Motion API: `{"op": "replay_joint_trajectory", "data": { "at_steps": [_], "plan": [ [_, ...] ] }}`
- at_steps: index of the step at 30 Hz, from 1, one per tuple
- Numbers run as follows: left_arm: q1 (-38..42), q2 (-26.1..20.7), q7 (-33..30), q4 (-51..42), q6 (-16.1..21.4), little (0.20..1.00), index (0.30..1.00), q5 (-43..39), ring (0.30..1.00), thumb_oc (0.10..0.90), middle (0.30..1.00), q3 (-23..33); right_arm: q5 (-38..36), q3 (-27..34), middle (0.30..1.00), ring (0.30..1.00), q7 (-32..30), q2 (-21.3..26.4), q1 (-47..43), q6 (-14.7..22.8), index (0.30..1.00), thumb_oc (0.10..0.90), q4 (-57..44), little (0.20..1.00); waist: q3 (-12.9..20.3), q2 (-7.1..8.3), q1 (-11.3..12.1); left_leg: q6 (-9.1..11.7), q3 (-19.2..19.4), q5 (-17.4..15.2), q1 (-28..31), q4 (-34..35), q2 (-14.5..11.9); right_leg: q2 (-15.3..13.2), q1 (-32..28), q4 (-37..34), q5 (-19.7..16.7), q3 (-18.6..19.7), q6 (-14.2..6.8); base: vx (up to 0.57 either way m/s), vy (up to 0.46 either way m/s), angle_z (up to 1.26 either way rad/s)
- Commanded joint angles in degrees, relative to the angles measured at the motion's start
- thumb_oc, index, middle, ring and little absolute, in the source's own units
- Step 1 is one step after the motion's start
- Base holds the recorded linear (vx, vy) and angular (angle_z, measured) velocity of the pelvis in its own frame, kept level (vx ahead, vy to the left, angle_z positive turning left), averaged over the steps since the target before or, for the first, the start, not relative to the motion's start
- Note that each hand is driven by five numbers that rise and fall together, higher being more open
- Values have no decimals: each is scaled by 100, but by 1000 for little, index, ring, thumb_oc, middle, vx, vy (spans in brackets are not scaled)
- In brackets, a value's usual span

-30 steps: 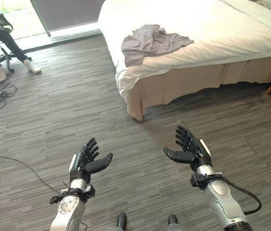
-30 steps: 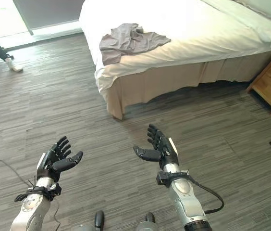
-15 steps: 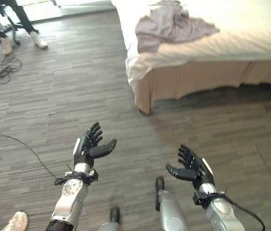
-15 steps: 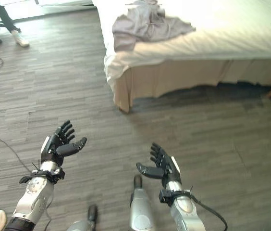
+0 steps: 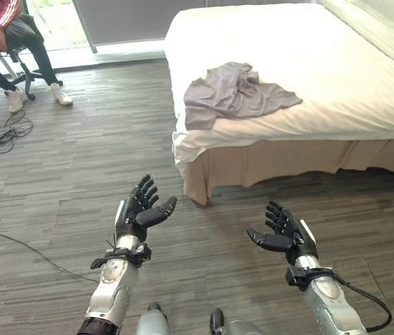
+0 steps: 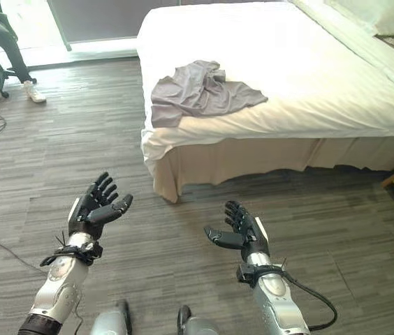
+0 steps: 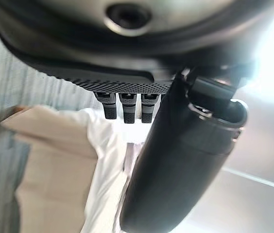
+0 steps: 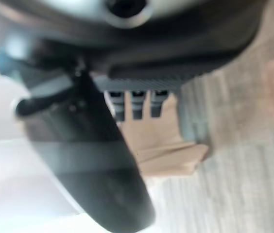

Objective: Pick up bed clothes into laundry basket.

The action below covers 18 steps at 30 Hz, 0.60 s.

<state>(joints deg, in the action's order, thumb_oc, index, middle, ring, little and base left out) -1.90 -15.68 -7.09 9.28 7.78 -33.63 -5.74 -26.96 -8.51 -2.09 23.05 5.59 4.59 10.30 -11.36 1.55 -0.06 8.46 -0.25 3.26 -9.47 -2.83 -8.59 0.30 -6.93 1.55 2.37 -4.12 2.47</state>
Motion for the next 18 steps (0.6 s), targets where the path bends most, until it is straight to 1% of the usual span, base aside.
{"op": "replay_joint_trajectory", "data": {
  "at_steps": [1, 2, 3, 4, 5, 6, 7, 8, 9, 10, 11, 12, 13, 14, 15, 16, 17, 18],
  "plan": [
    [101, -348, -139, -799, 812, 900, 900, 146, 900, 800, 900, 677, 134, 169, 900, 900, 63, 110, -407, 549, 900, 800, -653, 900, 212, -65, 339, 187, -460, 775, -498, 385, 11, -504, -844, -176, 884, 690, -701, 459, 136, -83],
    [82, -376, -142, -768, 822, 900, 900, 189, 900, 800, 900, 754, 144, 202, 900, 900, 108, 106, -363, 538, 900, 800, -658, 900, 236, -90, 344, 231, -327, 849, -580, 426, -37, -528, -958, -203, 928, 735, -723, 478, 152, -83],
    [92, -449, -173, -740, 825, 900, 900, 311, 900, 800, 900, 812, 159, 238, 900, 900, 172, 103, -260, 532, 900, 800, -684, 900, 276, -99, 340, 216, -87, 894, -631, 386, -74, -577, -1072, -216, 977, 765, -765, 416, 170, -53],
    [93, -497, -185, -705, 835, 900, 900, 378, 900, 800, 900, 845, 174, 250, 900, 900, 190, 85, -201, 502, 900, 800, -713, 900, 320, -100, 371, 197, 19, 953, -650, 313, -91, -626, -1144, -253, 997, 799, -783, 291, 127, -32],
    [93, -499, -185, -703, 837, 900, 900, 378, 900, 800, 900, 842, 175, 252, 900, 900, 189, 83, -196, 500, 900, 800, -717, 900, 322, -92, 381, 196, 32, 949, -645, 312, -88, -635, -1145, -257, 997, 807, -785, 262, 150, -25],
    [69, -559, -174, -741, 830, 900, 900, 440, 900, 800, 900, 905, 161, 256, 900, 900, 259, 34, -124, 489, 900, 800, -781, 900, 414, -101, 401, 118, -2, 898, -565, 253, -67, -716, -1175, -225, 1064, 838, -845, 257, 198, -41],
    [34, -600, -181, -739, 836, 900, 900, 523, 900, 800, 900, 925, 207, 262, 900, 900, 271, -8, -77, 474, 900, 800, -776, 900, 459, -86, 404, 77, -11, 904, -582, 141, -43, -835, -1206, -202, 1082, 778, -925, 401, 321, -67],
    [21, -648, -158, -690, 829, 900, 900, 569, 900, 800, 900, 939, 266, 265, 900, 900, 299, -54, -40, 455, 900, 800, -831, 900, 494, -68, 401, -3, 63, 823, -731, -101, 37, -1011, -1245, -96, 1055, 760, -1045, 417, 325, -65],
    [9, -646, -173, -648, 807, 900, 900, 586, 900, 800, 900, 937, 279, 247, 900, 900, 320, -106, -10, 437, 900, 800, -815, 900, 558, -12, 377, -83, 151, 722, -697, -231, 125, -1201, -1127, 170, 788, 714, -1193, 421, 282, -33],
    [-1, -648, -190, -668, 784, 900, 900, 623, 900, 800, 900, 916, 280, 193, 900, 900, 318, -154, -25, 422, 900, 800, -782, 900, 576, 55, 369, -214, 230, 501, -592, -315, 245, -1381, -940, 643, 522, 760, -1249, 338, 275, -1],
    [55, -710, -269, -662, 767, 900, 900, 696, 900, 800, 900, 890, 208, 130, 900, 900, 292, -240, -100, 441, 900, 800, -788, 900, 546, 12, 351, -377, 323, 415, -520, -366, 266, -1419, -553, 1343, -125, 944, -1265, 296, 251, -2],
    [125, -769, -299, -649, 779, 900, 900, 685, 900, 800, 900, 871, 130, 86, 900, 900, 314, -278, -140, 436, 900, 800, -800, 900, 503, 22, 285, -437, 374, 250, -355, -352, 341, -1455, -173, 1933, -419, 996, -1265, 212, 326, -20],
    [267, -908, -337, -651, 752, 900, 900, 717, 900, 800, 900, 837, 95, -39, 900, 900, 321, -334, -246, 454, 900, 800, -830, 900, 383, -91, 198, -549, 442, 234, -190, -318, 318, -1380, 152, 2330, -986, 1053, -1226, 243, 293, -25],
    [370, -1041, -339, -679, 741, 900, 900, 826, 900, 800, 900, 802, 144, -155, 900, 900, 333, -358, -323, 438, 900, 800, -808, 900, 296, -114, 118, -600, 463, 60, 6, -288, 394, -1466, 394, 2673, -917, 920, -1165, 231, 341, -36],
    [571, -1233, -331, -736, 723, 900, 900, 922, 900, 800, 900, 757, 157, -275, 900, 900, 356, -389, -401, 422, 900, 800, -809, 900, 222, -178, -5, -644, 513, -56, 225, -233, 392, -1599, 727, 2829, -943, 746, -1122, 418, 366, -49],
    [941, -1486, -282, -1038, 780, 900, 900, 841, 900, 800, 900, 751, 121, -464, 900, 900, 446, -401, -505, 357, 900, 800, -783, 900, 196, -214, -207, -619, 689, -258, 627, -70, 412, -1863, 1123, 2386, -776, 199, -1108, 409, 343, -55],
    [1095, -1568, -272, -1058, 798, 900, 900, 818, 900, 800, 900, 715, 96, -528, 900, 900, 499, -393, -511, 323, 900, 800, -774, 900, 214, -240, -308, -620, 739, -280, 748, 26, 436, -1779, 1294, 2046, -718, 75, -1131, 455, 272, -47],
    [1292, -1720, -225, -1093, 828, 900, 900, 817, 900, 800, 900, 676, 88, -527, 900, 900, 591, -349, -493, 292, 900, 800, -755, 900, 168, -249, -455, -612, 729, -346, 928, 105, 502, -1564, 1401, 1749, -542, 48, -1143, 226, 112, -33]
  ]
}}
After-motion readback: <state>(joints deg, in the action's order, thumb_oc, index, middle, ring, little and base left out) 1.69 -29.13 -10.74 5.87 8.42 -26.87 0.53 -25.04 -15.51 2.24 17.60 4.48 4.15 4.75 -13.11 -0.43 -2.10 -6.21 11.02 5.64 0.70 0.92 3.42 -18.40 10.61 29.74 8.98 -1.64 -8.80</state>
